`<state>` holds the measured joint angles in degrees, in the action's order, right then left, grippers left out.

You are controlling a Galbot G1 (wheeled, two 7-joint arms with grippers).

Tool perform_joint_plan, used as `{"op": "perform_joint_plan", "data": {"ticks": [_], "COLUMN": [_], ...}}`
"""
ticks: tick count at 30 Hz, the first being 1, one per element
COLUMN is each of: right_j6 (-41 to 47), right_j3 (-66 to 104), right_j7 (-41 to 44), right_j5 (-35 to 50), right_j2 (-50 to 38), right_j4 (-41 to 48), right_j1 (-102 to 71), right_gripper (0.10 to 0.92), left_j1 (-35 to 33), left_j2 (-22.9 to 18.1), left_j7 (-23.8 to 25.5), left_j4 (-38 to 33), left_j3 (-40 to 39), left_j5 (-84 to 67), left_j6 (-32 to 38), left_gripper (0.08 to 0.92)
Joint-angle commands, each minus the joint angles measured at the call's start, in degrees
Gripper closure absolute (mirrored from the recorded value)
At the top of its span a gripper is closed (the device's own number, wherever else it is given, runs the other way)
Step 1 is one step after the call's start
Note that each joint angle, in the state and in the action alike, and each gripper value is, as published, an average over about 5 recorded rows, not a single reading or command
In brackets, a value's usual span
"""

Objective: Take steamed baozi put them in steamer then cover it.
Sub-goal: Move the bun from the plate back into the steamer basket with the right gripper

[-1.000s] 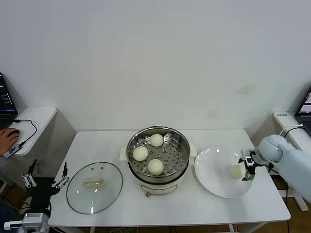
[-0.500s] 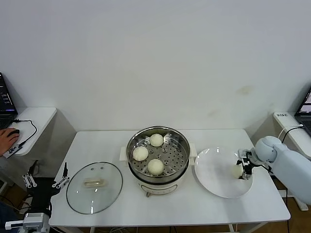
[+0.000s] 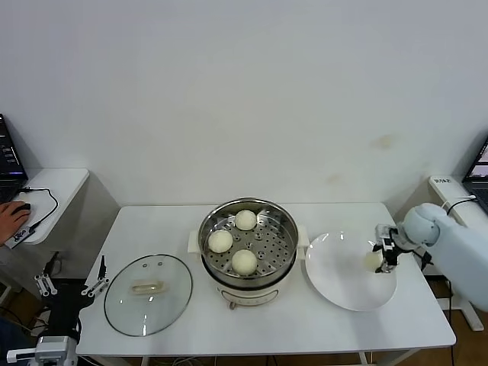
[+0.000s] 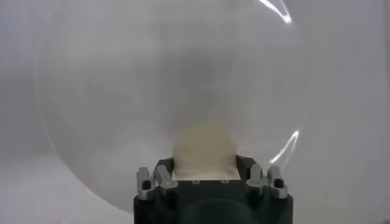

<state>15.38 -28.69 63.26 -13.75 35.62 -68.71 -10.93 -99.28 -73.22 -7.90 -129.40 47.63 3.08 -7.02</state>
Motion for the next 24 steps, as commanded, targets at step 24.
{"op": "perform_joint_plan", "data": {"ticks": [24], "right_j6": [24.57], "right_j3": [-35.51], "right_j7": [-19.79], "right_j5": [46.93], "right_j2": [16.88], "right_j4": [-23.91], "right_j1": [38.99], "right_gripper": [0.364], "left_j1": [0.41], "left_j2": [-0.95], "left_j7": [-0.35], "left_j4": [-0.84], "left_j3": [-2.30], "left_j5": [0.68], "left_j6": [0.05], "left_gripper": [0.177]}}
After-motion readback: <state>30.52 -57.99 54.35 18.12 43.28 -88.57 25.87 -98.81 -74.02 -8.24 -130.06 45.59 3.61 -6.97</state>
